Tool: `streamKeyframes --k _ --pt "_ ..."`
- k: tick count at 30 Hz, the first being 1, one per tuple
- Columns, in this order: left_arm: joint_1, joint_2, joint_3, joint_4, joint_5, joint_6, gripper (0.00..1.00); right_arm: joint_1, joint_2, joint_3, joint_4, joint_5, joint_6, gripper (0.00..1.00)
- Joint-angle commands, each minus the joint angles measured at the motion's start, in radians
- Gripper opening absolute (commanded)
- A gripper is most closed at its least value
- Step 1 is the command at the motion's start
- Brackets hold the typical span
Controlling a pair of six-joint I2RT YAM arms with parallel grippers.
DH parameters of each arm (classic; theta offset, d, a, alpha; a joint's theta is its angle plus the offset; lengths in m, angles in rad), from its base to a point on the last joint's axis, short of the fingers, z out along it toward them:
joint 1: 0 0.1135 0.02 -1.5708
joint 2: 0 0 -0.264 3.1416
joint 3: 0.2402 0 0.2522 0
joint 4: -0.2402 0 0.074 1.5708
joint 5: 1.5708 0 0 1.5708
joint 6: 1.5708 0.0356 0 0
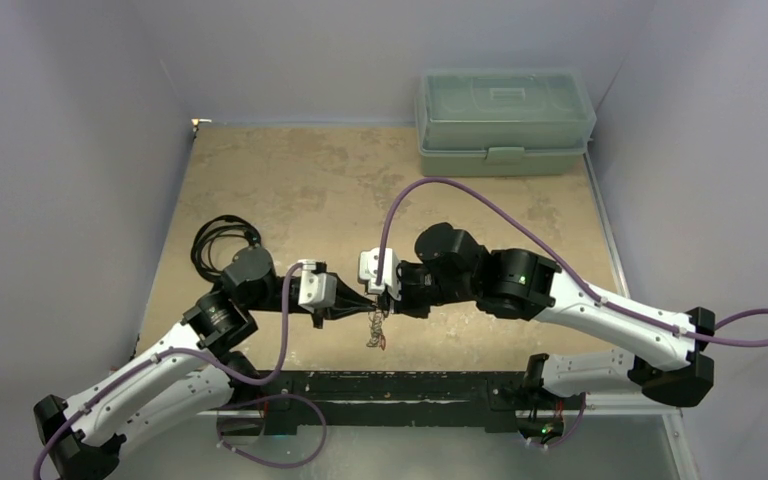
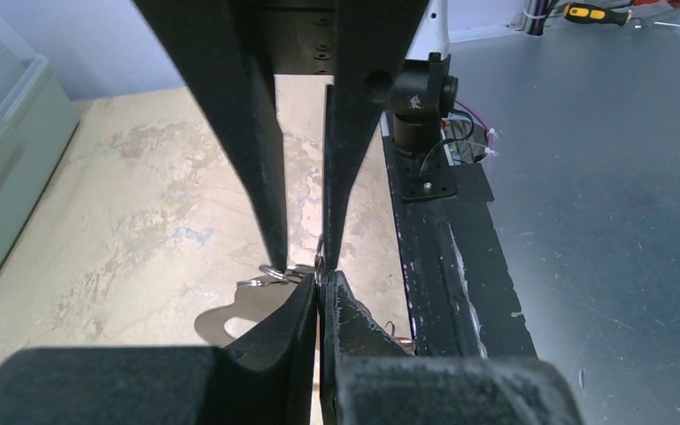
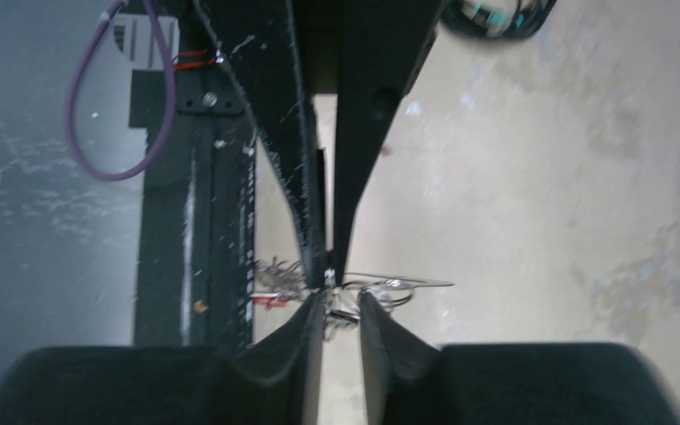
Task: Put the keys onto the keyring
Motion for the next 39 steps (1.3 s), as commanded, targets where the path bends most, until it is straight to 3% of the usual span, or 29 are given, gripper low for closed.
streamKeyframes --k 1,4,9,19,39 --pt "-0.014 -0.045 -0.015 0.057 0.027 0.001 0.00 0.004 -0.055 0.003 0.118 0.041 -0.005 0.32" --pt "-0.012 -0.064 -0.028 0.076 0.018 -0.008 0.00 0.004 -0.101 -0.025 0.171 0.084 -0.002 0.41" --pt "-0.012 -0.075 -0.038 0.093 0.003 -0.020 0.00 0.004 -0.207 -0.110 0.283 0.087 -0.008 0.43" --pt "-0.012 -0.108 -0.058 0.112 -0.014 -0.029 0.00 0.004 -0.262 -0.242 0.401 0.014 0.042 0.44" --pt "-0.009 -0.126 -0.064 0.098 -0.069 -0.023 0.00 0.004 -0.253 -0.309 0.470 -0.074 0.046 0.38"
